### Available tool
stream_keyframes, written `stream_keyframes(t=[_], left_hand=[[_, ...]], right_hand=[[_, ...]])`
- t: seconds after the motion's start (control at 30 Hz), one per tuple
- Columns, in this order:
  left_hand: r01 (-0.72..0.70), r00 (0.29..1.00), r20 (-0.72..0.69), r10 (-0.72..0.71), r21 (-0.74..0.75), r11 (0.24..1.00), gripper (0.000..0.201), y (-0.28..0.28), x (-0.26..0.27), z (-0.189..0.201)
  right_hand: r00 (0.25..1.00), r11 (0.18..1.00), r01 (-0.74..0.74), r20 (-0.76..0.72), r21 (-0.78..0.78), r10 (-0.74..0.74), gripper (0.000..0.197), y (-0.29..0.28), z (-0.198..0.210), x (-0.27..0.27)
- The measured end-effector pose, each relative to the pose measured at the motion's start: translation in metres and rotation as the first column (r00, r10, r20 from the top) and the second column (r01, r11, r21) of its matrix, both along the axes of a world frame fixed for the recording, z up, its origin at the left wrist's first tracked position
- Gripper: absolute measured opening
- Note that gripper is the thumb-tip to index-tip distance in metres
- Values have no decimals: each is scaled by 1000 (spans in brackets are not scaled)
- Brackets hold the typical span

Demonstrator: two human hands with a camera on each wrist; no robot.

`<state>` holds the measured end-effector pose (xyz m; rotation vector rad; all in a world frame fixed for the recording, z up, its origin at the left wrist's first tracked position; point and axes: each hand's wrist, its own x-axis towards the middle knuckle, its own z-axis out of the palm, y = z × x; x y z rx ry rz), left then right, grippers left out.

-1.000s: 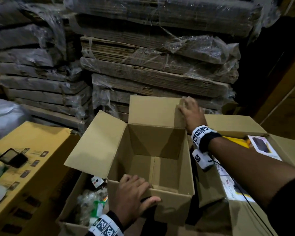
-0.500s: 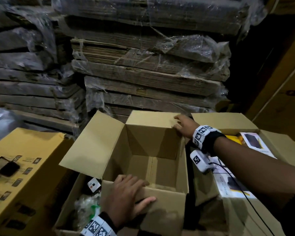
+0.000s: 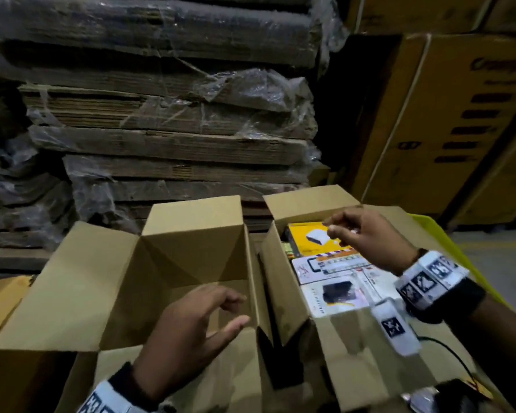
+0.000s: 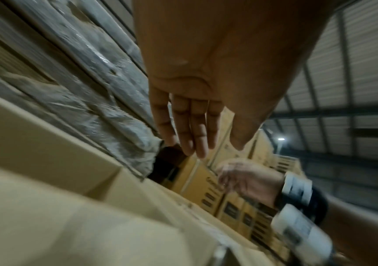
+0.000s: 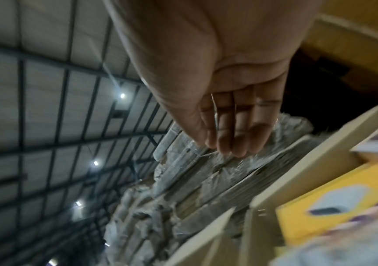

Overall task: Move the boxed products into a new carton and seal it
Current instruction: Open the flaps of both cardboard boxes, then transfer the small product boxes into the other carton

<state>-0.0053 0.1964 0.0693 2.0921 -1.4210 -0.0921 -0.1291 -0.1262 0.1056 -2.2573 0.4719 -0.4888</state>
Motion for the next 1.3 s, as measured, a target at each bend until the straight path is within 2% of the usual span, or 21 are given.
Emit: stream_keyframes(t=[0.07,0.13,0.2,0.3,0.43,0.57,0.67,0.77,0.9,0.93,1.03,1.1,1.2,1.3], left_hand=[[77,997,-5,-77,-8,997,31,-13,-10,9],[97,994,40,-98,25,995,32,-26,-11,8],[70,995,64,-73,49,996,35,-38,-5,0],[58,998,-12,-57,62,996,43,-44,0,-18],[57,991,-120,-57,-5,998,33,-49,-17,-39],[45,996,-72,-46,-15,999,36,-64,-33,-56],[76,997,-29,-77,-8,997,37,-76,-44,-61],[105,994,-26,-105,3,994,42,-87,-52,-64],[165,986,-22,-166,-20,986,53,-101,-62,-70],[178,984,-19,-179,-22,984,55,-105,-64,-72],[189,981,-45,-189,-10,982,58,-117,-72,-76],[185,982,-49,-185,5,983,58,-126,-78,-76],[178,984,4,-178,48,983,57,-140,-83,-79],[162,984,64,-169,105,981,56,-151,-89,-83]], right_hand=[[985,974,99,-118,-204,-125,5,-13,-19,-33],[944,935,176,-217,-307,-249,9,-26,-43,-56],[892,920,219,-316,-326,-324,19,-36,-62,-73],[831,901,173,-431,-399,-351,46,-37,-80,-85],[809,861,183,-425,-474,-405,60,-36,-87,-87],[718,859,204,-525,-470,-458,89,-43,-88,-80],[683,865,246,-555,-437,-475,107,-42,-91,-79],[690,857,307,-523,-413,-500,113,-42,-88,-77],[820,851,407,-276,-333,-501,104,-48,-87,-81],[833,852,417,-241,-317,-498,100,-49,-88,-83],[781,819,363,-334,-444,-528,90,-46,-92,-89],[745,808,309,-400,-502,-533,94,-42,-93,-91],[708,832,305,-474,-463,-523,109,-39,-91,-90],[717,856,323,-485,-404,-500,112,-42,-89,-88]])
